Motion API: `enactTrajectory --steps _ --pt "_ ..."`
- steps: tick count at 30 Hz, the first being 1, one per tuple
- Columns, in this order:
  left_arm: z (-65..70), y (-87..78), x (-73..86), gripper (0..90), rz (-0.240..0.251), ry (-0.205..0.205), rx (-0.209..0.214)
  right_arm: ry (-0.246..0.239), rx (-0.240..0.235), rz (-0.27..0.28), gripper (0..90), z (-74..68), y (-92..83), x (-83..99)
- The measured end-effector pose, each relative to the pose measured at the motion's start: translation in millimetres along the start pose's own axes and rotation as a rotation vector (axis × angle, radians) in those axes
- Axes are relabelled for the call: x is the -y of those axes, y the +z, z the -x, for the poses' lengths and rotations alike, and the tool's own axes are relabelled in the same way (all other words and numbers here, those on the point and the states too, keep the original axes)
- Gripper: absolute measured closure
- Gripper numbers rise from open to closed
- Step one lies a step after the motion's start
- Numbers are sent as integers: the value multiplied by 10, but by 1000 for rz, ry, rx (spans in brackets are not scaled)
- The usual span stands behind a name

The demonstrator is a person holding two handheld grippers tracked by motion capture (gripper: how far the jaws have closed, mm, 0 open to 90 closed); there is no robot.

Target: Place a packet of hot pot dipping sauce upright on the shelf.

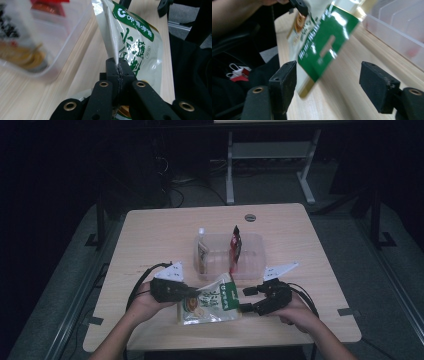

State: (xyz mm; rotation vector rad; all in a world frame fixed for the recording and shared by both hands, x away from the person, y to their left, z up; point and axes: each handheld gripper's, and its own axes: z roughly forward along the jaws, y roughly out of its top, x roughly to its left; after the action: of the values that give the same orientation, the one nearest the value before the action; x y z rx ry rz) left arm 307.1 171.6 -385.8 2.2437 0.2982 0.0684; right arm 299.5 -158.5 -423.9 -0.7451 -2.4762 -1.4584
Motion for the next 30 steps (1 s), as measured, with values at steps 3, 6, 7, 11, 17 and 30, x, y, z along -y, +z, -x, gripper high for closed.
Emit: enactTrajectory --steps 3,6,7,11,17,30 --pt "37 98 -83 895 14 17 7 10 -16 12 315 11 1 -6" --pt "75 179 -154 895 24 39 6 19 -35 18 350 24 2 -4" --pt "82 197 -168 895 26 44 6 26 -40 21 367 20 -1 -5" --pt "85 215 -159 895 45 52 -8 35 -51 24 444 32 -16 1" --pt "98 252 -144 895 44 65 -9 48 -72 28 528 70 8 -1" --pt "73 273 -119 894 43 61 0 43 -107 42 793 70 1 -18"
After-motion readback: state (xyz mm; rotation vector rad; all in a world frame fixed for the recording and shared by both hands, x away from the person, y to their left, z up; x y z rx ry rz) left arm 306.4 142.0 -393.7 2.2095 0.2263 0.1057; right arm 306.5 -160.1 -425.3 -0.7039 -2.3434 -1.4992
